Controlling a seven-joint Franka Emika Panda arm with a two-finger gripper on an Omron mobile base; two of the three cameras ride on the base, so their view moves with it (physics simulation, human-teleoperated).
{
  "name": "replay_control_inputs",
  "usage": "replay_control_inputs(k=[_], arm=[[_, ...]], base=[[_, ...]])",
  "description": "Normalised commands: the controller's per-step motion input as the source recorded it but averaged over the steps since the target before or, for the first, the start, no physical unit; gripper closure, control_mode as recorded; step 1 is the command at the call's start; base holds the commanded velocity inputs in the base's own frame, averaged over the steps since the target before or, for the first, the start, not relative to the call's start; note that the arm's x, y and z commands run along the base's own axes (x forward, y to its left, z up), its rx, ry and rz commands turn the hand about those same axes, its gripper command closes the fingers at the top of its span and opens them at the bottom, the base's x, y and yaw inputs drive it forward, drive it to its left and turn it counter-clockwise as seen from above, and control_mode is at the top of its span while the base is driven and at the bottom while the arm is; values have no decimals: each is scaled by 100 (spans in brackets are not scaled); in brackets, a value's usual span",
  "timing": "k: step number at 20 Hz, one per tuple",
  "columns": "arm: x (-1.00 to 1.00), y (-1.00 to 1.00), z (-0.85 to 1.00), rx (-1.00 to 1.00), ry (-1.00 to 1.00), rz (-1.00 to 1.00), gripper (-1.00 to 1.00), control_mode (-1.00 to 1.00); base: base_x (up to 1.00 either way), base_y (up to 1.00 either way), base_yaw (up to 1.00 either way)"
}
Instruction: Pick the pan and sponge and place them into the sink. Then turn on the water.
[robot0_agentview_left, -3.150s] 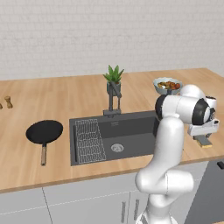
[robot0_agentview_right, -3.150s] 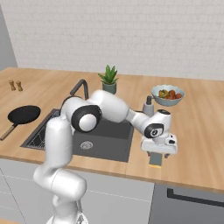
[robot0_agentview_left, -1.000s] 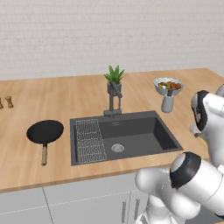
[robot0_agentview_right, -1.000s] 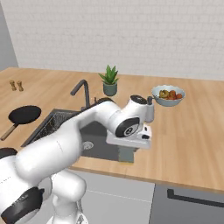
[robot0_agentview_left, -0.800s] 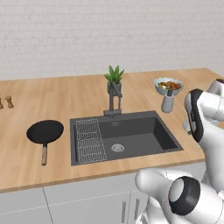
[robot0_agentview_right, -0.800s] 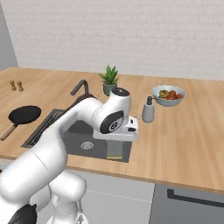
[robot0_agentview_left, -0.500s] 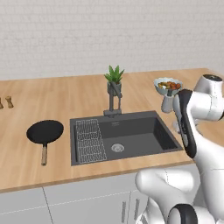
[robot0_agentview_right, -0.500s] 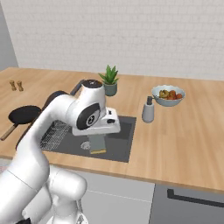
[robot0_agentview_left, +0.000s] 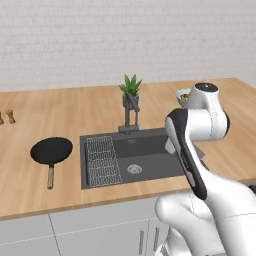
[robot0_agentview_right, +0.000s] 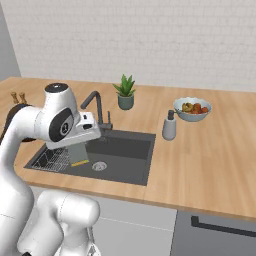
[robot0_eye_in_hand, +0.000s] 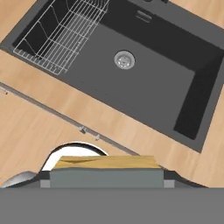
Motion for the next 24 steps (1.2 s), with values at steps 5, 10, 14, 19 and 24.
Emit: replay_control_inputs(k=[5, 10, 14, 19, 24], arm=[[7, 100, 16, 0, -1, 10, 100, -100], [8, 100, 15, 0, 0, 6, 100, -100], [0, 100, 9, 0, 0, 1, 100, -100], [50, 100, 2, -1, 0, 0, 100, -100], [62, 100, 0, 0, 0, 0, 100, -100]], base=[[0, 0, 0], [0, 0, 0], [0, 0, 0], [0, 0, 0], [0, 0, 0]])
